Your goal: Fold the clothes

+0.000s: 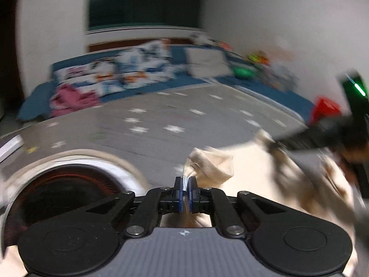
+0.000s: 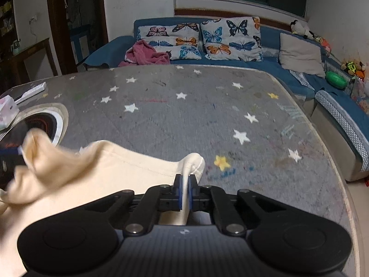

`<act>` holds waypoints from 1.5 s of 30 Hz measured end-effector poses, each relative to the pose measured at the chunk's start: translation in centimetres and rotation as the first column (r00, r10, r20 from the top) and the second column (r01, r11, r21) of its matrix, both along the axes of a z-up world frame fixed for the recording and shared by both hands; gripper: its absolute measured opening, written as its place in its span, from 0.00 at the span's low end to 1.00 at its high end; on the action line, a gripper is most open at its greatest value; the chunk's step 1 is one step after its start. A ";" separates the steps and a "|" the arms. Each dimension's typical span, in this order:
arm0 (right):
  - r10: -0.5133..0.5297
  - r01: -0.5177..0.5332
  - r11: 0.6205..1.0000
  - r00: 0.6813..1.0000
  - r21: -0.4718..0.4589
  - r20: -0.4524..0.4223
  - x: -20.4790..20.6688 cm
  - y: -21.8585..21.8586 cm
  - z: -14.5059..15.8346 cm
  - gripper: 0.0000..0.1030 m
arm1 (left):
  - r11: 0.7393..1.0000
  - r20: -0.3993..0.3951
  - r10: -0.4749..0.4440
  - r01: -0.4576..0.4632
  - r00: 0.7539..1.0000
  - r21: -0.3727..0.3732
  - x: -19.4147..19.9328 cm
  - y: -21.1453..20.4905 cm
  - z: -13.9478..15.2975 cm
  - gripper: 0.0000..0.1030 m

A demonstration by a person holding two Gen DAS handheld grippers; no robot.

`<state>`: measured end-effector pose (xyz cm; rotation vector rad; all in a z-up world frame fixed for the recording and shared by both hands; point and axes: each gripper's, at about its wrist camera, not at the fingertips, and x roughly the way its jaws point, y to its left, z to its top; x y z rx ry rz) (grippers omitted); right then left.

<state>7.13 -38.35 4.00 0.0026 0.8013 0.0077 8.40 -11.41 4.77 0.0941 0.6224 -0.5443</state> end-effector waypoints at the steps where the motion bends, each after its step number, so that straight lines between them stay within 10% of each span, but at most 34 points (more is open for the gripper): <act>1: 0.000 0.000 1.000 1.000 -0.001 0.004 0.3 0.1 0.1 0.04 | 0.999 -0.006 0.041 -0.041 0.999 -0.015 0.9 0.9 0.3 0.05; 18: 0.056 -0.056 0.997 0.998 -0.058 0.002 4.0 3.1 0.0 0.12 | 0.948 -0.135 0.316 -0.318 0.939 0.009 5.5 7.1 -1.5 0.12; 23: 0.180 -0.180 0.982 0.984 -0.049 -0.008 0.0 4.3 1.4 0.15 | 0.965 -0.110 0.257 -0.261 0.960 -0.029 2.4 6.9 0.5 0.31; 33: 0.375 -0.376 0.925 0.927 -0.057 -0.036 -7.7 9.1 0.7 0.30 | 0.998 -0.116 0.059 -0.055 0.992 0.039 -6.4 2.9 -1.2 0.35; 45: 0.473 -0.476 0.876 0.879 -0.071 -0.056 -12.0 11.5 0.9 0.30 | 0.996 -0.148 0.061 -0.051 0.987 0.067 -4.8 1.2 -1.6 0.35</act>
